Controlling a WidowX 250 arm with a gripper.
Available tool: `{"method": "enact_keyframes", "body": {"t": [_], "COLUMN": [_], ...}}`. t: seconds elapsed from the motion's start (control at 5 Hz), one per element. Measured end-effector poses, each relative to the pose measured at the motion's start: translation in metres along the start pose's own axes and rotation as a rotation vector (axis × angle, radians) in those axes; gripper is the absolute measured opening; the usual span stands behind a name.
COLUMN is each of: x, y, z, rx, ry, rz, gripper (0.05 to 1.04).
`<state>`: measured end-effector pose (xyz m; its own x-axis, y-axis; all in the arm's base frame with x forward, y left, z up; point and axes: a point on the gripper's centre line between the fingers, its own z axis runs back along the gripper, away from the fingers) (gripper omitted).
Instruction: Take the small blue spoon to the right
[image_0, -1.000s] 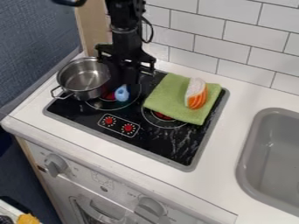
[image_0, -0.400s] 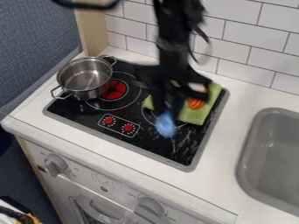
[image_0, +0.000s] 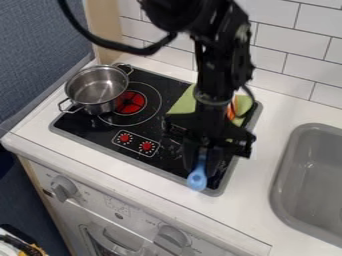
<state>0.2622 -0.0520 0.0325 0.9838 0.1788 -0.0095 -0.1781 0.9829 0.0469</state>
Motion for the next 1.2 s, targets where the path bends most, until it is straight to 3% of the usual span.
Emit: {"method": "enact_keyframes", "body": {"t": [0.4, 0.6, 0.8, 1.0, 1.2], "x": [-0.004, -0.003, 0.004, 0.001, 0.003], "y": [0.002, 0.001, 0.000, 0.002, 0.003], "z": [-0.013, -0.011, 0.026, 0.038, 0.033], "rx": [0.027, 0.020, -0.032, -0.035, 0.000], "ry": [0.047, 0.040, -0.088, -0.106, -0.061], "rz": [-0.037, -0.072, -0.069, -0.075, -0.099], "gripper": [0.330, 0.627, 0.919, 1.010, 1.007]}}
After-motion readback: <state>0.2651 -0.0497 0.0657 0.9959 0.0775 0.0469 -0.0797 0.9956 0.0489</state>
